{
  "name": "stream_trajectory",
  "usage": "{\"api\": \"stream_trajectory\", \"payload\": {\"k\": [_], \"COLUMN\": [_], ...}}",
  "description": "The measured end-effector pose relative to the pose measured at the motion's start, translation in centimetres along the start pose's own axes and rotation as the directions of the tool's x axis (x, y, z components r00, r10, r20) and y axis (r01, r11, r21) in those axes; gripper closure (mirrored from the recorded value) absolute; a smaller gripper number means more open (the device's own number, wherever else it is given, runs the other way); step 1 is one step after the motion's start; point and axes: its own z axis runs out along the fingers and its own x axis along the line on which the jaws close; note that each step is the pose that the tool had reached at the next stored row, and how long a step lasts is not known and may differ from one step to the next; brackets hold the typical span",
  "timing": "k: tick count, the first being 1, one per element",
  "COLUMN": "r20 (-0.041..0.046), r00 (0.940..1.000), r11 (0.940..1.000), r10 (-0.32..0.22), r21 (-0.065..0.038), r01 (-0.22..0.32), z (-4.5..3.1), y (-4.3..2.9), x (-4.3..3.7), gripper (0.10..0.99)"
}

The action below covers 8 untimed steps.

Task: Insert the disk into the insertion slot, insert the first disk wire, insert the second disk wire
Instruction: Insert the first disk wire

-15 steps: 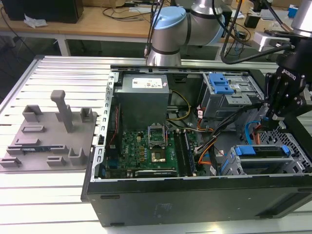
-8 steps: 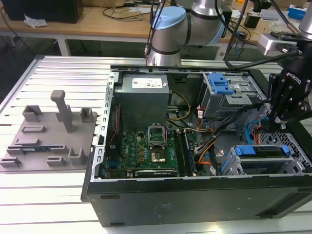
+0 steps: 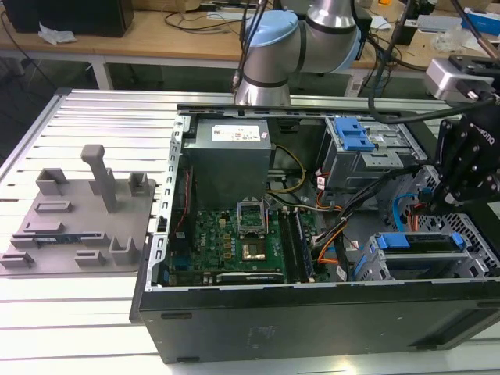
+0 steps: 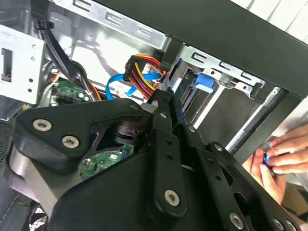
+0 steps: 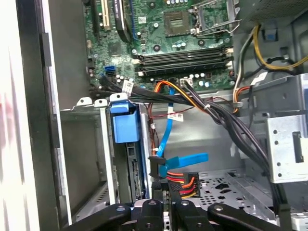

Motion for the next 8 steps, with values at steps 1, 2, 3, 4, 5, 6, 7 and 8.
{"api": "stream_trajectory", "payload": {"k": [1, 2, 3, 4, 5, 6, 7, 8], "r20": [0.0051, 0.0068, 0.0068, 0.0068, 0.0067, 0.0069, 0.0069, 0.0069], "r00": [1.0, 1.0, 1.0, 1.0, 1.0, 1.0, 1.0, 1.0], "r11": [1.0, 1.0, 1.0, 1.0, 1.0, 1.0, 1.0, 1.0], "r10": [0.0, 0.0, 0.0, 0.0, 0.0, 0.0, 0.0, 0.0], "r21": [0.0, -0.001, -0.001, -0.001, -0.001, -0.001, -0.001, -0.001], "r01": [0.0, 0.0, 0.0, 0.0, 0.0, 0.0, 0.0, 0.0], "z": [0.01, 0.01, 0.01, 0.01, 0.01, 0.01, 0.01, 0.01], "y": [-0.02, -0.02, -0.02, -0.02, -0.02, -0.02, -0.02, -0.02], "x": [0.15, 0.2, 0.2, 0.2, 0.21, 0.22, 0.22, 0.22], "gripper": [0.922, 0.922, 0.922, 0.922, 0.922, 0.922, 0.922, 0.922]}}
